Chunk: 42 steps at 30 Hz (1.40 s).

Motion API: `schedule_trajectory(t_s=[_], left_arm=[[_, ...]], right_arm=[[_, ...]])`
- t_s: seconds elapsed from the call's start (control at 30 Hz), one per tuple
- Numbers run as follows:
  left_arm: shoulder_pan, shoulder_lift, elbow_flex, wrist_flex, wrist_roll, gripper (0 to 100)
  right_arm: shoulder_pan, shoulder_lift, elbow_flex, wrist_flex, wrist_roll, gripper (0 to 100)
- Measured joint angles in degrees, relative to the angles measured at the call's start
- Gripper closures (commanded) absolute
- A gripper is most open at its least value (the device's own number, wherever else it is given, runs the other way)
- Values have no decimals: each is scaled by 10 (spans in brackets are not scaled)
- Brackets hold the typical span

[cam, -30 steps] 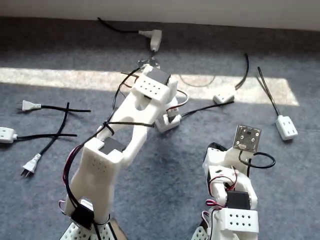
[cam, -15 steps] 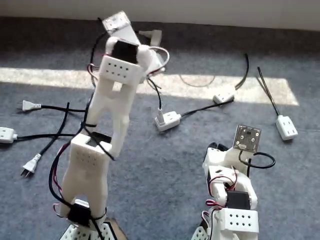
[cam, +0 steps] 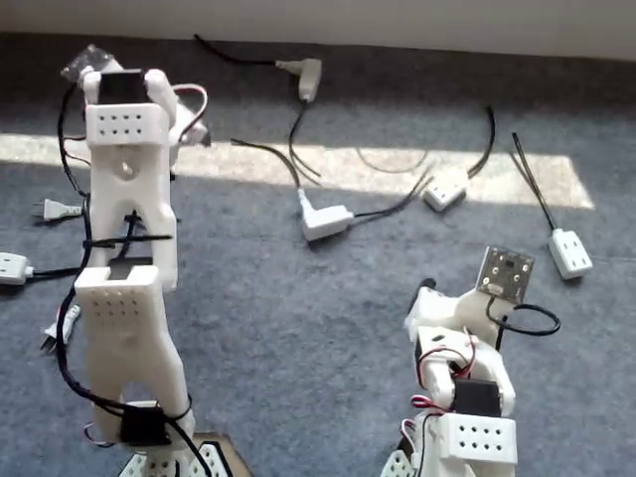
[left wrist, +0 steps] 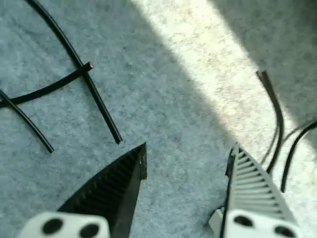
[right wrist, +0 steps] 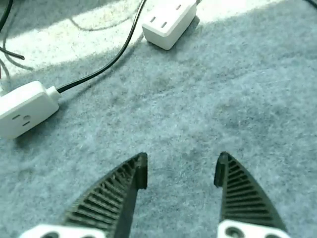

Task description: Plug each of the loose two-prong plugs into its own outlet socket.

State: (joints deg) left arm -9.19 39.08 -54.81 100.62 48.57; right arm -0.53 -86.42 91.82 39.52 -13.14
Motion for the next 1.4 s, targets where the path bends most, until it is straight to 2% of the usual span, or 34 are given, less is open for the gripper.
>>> schedule_trajectory(t_s=[0.13,0.3,0.43,0.57,0.8,1.03,1.23,1.4], left_arm=[[11,4,105,-1,0,733],[25,4,156,-4,0,733],[23,4,195,-32,0,733],[14,4,241,-92,0,733],[12,4,251,-150,0,734],[12,4,251,-154,0,734],[7,4,236,-144,0,734],[-13,4,222,-116,0,734]], right_arm=[[-3,0,-69,25,-30,754],[-31,18,-149,36,-71,754],[-68,125,-221,18,-84,754],[-70,301,-358,22,-139,754],[-72,598,-678,160,-212,754],[-144,818,-954,323,-290,753],[-192,918,-1080,433,-319,753],[-236,930,-1095,450,-323,753]])
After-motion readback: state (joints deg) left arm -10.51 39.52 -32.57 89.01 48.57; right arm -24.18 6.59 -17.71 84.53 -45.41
